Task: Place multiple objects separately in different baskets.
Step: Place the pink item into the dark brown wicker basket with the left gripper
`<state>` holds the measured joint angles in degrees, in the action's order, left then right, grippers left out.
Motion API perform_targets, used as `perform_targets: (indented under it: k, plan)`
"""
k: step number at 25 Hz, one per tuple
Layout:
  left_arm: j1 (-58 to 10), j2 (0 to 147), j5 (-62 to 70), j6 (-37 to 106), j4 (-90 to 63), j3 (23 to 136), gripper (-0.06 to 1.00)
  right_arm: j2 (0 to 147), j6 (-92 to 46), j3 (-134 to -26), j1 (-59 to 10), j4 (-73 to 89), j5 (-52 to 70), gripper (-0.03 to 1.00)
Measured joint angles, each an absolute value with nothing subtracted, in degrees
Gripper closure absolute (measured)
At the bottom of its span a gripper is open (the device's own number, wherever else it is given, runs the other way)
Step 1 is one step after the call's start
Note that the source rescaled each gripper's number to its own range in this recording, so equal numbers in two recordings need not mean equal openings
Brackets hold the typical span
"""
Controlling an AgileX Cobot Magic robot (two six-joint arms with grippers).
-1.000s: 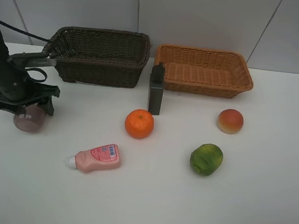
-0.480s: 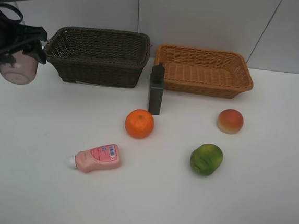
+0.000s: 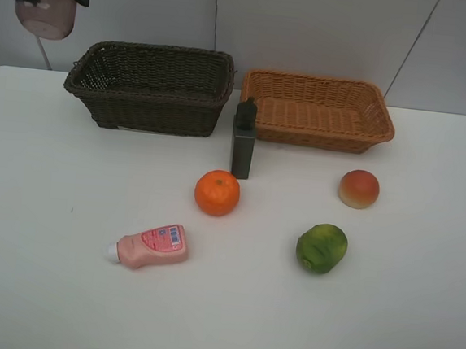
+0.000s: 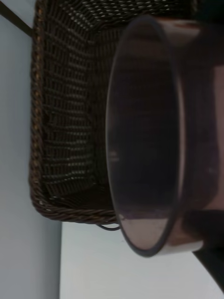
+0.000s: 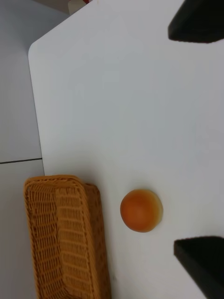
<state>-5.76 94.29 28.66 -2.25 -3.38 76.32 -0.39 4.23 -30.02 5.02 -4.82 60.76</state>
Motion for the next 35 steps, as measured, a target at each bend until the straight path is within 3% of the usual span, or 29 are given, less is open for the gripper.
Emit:
perform_targets:
  k: [19, 35]
  plan:
    - [-6.82, 117.26, 6.98, -2.1, -0.48, 81.58, 0.48, -0.39, 4.23, -30.02, 5.02, -4.82, 60.76, 0.11]
    - [-7.43, 123.01, 3.34, -2.1, -1.16, 83.51, 0.48, -0.39, 4.23, -30.02, 5.02, -4.82, 60.76, 0.11]
